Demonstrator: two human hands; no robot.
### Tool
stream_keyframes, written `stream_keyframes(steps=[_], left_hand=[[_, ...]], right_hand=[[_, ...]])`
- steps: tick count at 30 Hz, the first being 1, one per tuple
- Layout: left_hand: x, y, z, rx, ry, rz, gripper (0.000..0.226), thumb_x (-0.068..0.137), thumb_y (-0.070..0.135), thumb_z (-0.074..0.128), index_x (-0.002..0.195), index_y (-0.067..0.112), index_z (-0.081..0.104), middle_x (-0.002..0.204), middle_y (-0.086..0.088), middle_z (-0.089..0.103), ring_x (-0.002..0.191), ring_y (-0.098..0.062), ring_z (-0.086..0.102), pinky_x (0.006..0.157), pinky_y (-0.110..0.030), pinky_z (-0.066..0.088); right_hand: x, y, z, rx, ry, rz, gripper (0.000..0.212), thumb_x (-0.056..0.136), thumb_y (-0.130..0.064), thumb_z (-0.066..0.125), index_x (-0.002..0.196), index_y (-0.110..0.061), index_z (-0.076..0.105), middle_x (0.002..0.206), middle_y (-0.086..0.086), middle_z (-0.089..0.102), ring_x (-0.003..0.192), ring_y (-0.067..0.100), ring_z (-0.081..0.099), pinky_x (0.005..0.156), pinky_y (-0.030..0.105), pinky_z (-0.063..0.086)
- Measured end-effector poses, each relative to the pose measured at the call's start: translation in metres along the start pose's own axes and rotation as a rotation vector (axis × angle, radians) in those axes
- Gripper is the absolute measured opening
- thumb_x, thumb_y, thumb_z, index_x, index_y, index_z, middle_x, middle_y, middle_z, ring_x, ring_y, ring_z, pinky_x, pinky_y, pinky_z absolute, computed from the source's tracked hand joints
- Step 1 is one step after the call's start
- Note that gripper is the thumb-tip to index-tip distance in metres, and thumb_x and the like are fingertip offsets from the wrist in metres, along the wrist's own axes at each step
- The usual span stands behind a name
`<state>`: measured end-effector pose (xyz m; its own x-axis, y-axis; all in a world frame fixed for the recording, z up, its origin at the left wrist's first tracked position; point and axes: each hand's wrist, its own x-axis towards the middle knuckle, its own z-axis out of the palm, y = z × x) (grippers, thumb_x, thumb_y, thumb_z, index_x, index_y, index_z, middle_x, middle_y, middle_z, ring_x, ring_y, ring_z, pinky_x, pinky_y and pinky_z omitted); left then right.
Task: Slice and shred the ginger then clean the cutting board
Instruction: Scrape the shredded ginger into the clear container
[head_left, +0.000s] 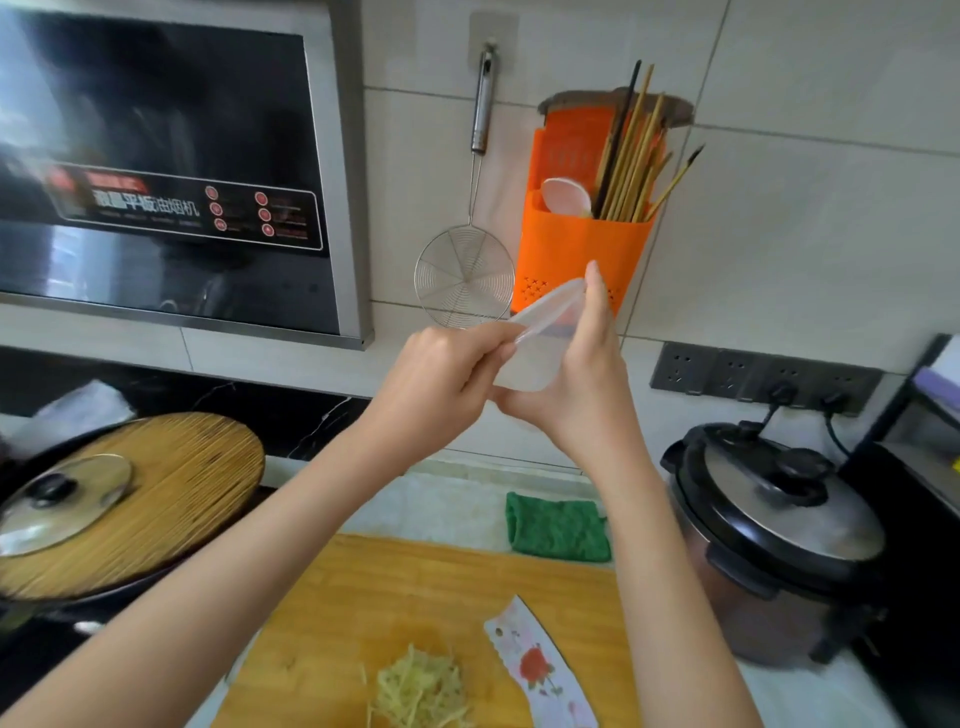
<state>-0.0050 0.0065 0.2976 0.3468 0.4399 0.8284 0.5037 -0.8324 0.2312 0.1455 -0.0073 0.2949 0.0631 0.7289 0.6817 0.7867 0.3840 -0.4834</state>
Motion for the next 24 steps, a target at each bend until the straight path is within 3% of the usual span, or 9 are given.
stream_keyframes(steps=[4, 7, 9, 11, 15, 17, 19, 22, 24], left_hand=[[-0.002, 0.0, 0.004, -0.057, 0.016, -0.045, 0.038, 0.093, 0.028, 0.038, 0.106, 0.012, 0.07, 0.046, 0.017, 0.029, 0.047, -0.005, 0.036, 0.049, -0.016, 0.027], [-0.003, 0.002, 0.013, -0.021, 0.044, -0.025, 0.035, 0.092, 0.023, 0.037, 0.103, 0.01, 0.069, 0.049, 0.021, 0.028, 0.053, -0.009, 0.031, 0.047, -0.024, 0.029], [-0.007, 0.003, 0.02, -0.017, 0.071, -0.059, 0.03, 0.093, 0.017, 0.04, 0.102, 0.01, 0.068, 0.053, 0.019, 0.035, 0.053, -0.009, 0.034, 0.049, -0.027, 0.037], [-0.012, 0.006, 0.025, -0.001, 0.113, -0.129, 0.026, 0.091, 0.01, 0.044, 0.103, 0.011, 0.067, 0.059, 0.009, 0.05, 0.054, -0.022, 0.047, 0.051, -0.031, 0.042], [-0.024, 0.015, 0.036, 0.062, 0.193, -0.227, 0.028, 0.087, 0.005, 0.043, 0.102, 0.009, 0.066, 0.067, -0.004, 0.063, 0.06, -0.029, 0.055, 0.053, -0.025, 0.021], [-0.027, 0.012, 0.034, 0.024, 0.205, -0.318, 0.032, 0.087, 0.007, 0.038, 0.103, 0.01, 0.065, 0.077, -0.002, 0.069, 0.071, -0.032, 0.062, 0.058, -0.032, 0.037], [-0.025, 0.002, 0.024, -0.074, 0.249, -0.399, 0.033, 0.089, 0.015, 0.033, 0.103, 0.013, 0.063, 0.09, 0.005, 0.072, 0.085, -0.026, 0.068, 0.072, -0.038, 0.053], [-0.017, -0.008, 0.005, -0.107, 0.24, -0.327, 0.039, 0.091, 0.03, 0.029, 0.102, 0.013, 0.064, 0.089, 0.004, 0.073, 0.086, -0.026, 0.068, 0.074, -0.044, 0.055], [-0.017, -0.007, 0.0, -0.048, 0.237, -0.267, 0.036, 0.094, 0.027, 0.034, 0.104, 0.012, 0.065, 0.088, 0.001, 0.072, 0.083, -0.026, 0.067, 0.073, -0.043, 0.053]], right_hand=[[-0.005, 0.002, 0.0, -0.042, 0.014, 0.022, 0.136, 0.054, -0.043, 0.088, 0.151, -0.012, -0.003, 0.154, 0.007, 0.023, 0.141, 0.022, 0.026, 0.106, 0.047, 0.036], [-0.009, 0.005, 0.0, -0.05, 0.031, 0.049, 0.136, 0.053, -0.042, 0.087, 0.151, -0.011, -0.003, 0.153, 0.007, 0.026, 0.139, 0.022, 0.028, 0.107, 0.046, 0.035], [-0.012, 0.008, 0.002, -0.053, 0.043, 0.063, 0.137, 0.052, -0.044, 0.085, 0.151, -0.011, -0.004, 0.149, 0.007, 0.031, 0.137, 0.022, 0.032, 0.106, 0.046, 0.035], [-0.017, 0.008, 0.006, -0.052, 0.07, 0.079, 0.136, 0.053, -0.046, 0.085, 0.151, -0.01, -0.002, 0.146, 0.008, 0.035, 0.135, 0.023, 0.034, 0.105, 0.044, 0.036], [-0.027, 0.001, 0.014, -0.043, 0.099, 0.099, 0.127, 0.059, -0.056, 0.077, 0.151, -0.007, 0.004, 0.147, 0.011, 0.035, 0.135, 0.025, 0.035, 0.105, 0.04, 0.035], [-0.031, 0.004, 0.014, -0.085, 0.072, 0.085, 0.131, 0.057, -0.053, 0.081, 0.151, -0.007, 0.001, 0.147, 0.011, 0.034, 0.135, 0.026, 0.034, 0.106, 0.041, 0.034], [-0.036, 0.008, 0.012, -0.112, 0.025, 0.063, 0.138, 0.053, -0.046, 0.087, 0.151, -0.01, -0.004, 0.147, 0.009, 0.033, 0.134, 0.028, 0.035, 0.106, 0.044, 0.034], [-0.042, 0.006, 0.011, -0.073, -0.001, 0.056, 0.139, 0.052, -0.042, 0.089, 0.151, -0.015, -0.006, 0.148, 0.005, 0.031, 0.136, 0.024, 0.031, 0.109, 0.045, 0.032], [-0.043, 0.005, 0.01, -0.02, 0.034, 0.054, 0.136, 0.05, -0.039, 0.089, 0.151, -0.017, 0.001, 0.148, 0.001, 0.031, 0.136, 0.021, 0.03, 0.109, 0.045, 0.031]])
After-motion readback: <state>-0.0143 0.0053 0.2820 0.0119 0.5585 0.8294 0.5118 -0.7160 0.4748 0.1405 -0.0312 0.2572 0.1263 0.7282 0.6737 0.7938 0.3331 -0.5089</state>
